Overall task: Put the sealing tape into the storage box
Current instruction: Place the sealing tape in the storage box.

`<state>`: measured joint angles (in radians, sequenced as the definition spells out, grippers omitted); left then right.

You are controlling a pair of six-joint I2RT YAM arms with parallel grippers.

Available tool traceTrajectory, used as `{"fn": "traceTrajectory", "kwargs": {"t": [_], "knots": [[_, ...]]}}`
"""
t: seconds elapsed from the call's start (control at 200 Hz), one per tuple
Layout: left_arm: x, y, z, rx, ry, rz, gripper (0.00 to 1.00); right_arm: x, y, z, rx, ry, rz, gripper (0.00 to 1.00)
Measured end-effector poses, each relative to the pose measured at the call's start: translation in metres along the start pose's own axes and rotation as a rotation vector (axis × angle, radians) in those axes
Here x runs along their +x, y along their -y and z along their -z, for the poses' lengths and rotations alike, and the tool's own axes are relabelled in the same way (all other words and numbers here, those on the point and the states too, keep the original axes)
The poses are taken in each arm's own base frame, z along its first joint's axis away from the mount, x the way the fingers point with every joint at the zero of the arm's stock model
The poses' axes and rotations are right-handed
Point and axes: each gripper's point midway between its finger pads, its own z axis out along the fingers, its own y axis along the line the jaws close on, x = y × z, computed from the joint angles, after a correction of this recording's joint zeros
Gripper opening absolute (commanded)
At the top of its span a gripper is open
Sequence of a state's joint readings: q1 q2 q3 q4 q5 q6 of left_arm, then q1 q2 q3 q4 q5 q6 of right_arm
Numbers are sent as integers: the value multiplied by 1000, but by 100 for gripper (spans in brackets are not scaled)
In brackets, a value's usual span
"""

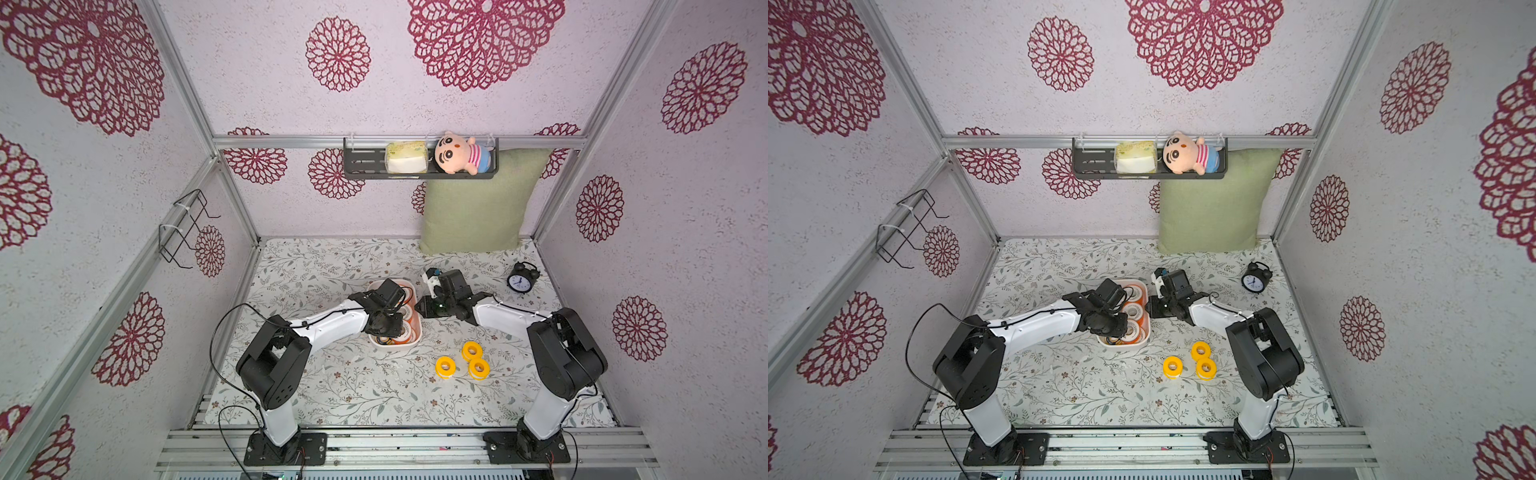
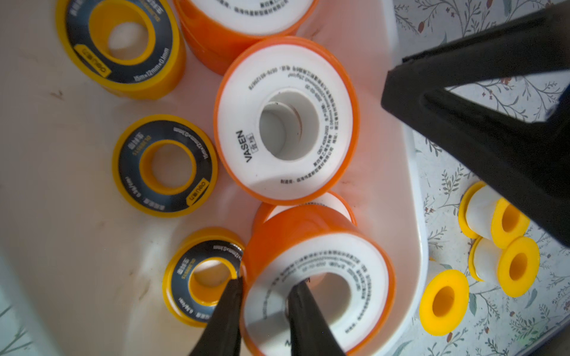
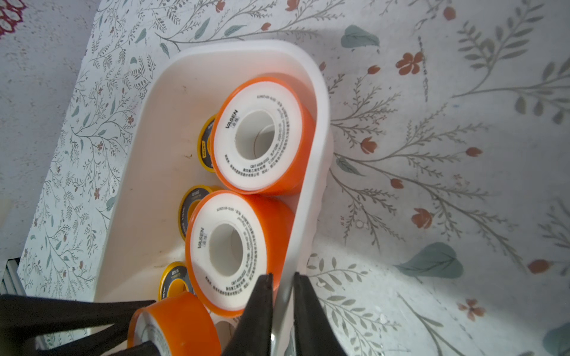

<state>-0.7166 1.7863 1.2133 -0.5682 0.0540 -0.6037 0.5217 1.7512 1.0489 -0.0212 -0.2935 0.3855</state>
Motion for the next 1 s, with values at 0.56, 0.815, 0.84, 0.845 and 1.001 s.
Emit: {"fn": "traceTrajectory", "kwargs": {"t": [0.56, 0.815, 0.84, 0.845, 1.001], "knots": [[5, 8, -13, 1, -44, -24, 33, 0, 0, 0, 0, 0, 0, 19], [3, 10, -13, 3, -42, -30, 40, 0, 0, 0, 0, 0, 0, 19], [3, 10, -13, 3, -42, -31, 41, 0, 0, 0, 0, 0, 0, 19], [3, 10, -13, 3, -42, -31, 42, 0, 0, 0, 0, 0, 0, 19], [3, 10, -13, 3, -42, -33, 43, 0, 0, 0, 1, -1, 0, 20]]}}
